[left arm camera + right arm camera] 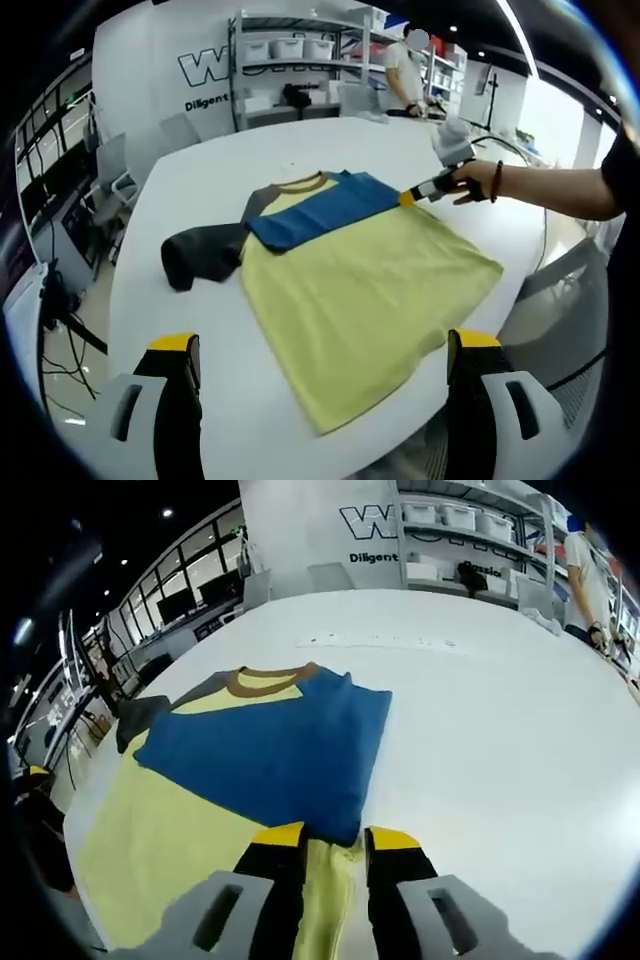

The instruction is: Fold the garment on the visible template until the final outline fits inside the template.

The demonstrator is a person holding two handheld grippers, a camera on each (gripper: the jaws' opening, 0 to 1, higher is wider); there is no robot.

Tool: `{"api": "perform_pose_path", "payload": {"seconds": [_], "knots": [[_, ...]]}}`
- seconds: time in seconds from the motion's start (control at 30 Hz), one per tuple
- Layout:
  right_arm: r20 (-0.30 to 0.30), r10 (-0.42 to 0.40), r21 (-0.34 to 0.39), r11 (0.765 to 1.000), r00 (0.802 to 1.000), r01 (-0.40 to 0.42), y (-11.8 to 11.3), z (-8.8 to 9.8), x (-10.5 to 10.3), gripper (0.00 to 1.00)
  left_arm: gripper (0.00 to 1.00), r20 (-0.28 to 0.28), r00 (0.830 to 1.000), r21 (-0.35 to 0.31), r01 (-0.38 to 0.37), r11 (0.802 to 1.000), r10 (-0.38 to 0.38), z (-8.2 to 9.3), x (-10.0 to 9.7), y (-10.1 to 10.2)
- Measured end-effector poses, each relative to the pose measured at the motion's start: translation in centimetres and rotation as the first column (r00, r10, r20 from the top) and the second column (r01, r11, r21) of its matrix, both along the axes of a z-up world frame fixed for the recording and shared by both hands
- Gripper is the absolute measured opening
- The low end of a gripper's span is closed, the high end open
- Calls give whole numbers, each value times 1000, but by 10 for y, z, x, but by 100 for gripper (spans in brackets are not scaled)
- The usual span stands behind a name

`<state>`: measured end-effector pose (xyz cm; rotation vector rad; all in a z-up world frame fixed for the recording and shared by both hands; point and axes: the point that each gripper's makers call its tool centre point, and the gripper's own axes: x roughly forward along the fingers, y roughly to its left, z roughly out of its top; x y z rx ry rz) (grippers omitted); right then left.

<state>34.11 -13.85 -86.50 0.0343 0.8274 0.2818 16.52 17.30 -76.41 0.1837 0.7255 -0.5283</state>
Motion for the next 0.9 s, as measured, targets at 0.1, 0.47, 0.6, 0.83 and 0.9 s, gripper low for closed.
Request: {"api": "perform_pose_path", "payload": {"seconds": [0.1,0.47,0.6,0.83,0.9], "knots": [[2,4,-4,1000,1000,-4,-2,-1,0,6,99,-1,1000,2,6,1000,-6,0,0,-1],[-47,29,14,999,998,-29,-8,-1,-4,0,99,-11,1000,7,7,1000,-7,-2,-2,1],[-59,26,1,1000,998,-26,-20,-2,-5,0,99,-14,1000,7,15,1000,-15,-2,-2,-1],[-64,-1,-22,1000,998,0,-44,-2,-7,0,99,-16,1000,7,22,1000,-22,-3,-1,-4],[-62,-1,-33,999,998,-1,-51,-2,-7,0,99,-14,1000,7,22,1000,-22,-3,0,-4]]}}
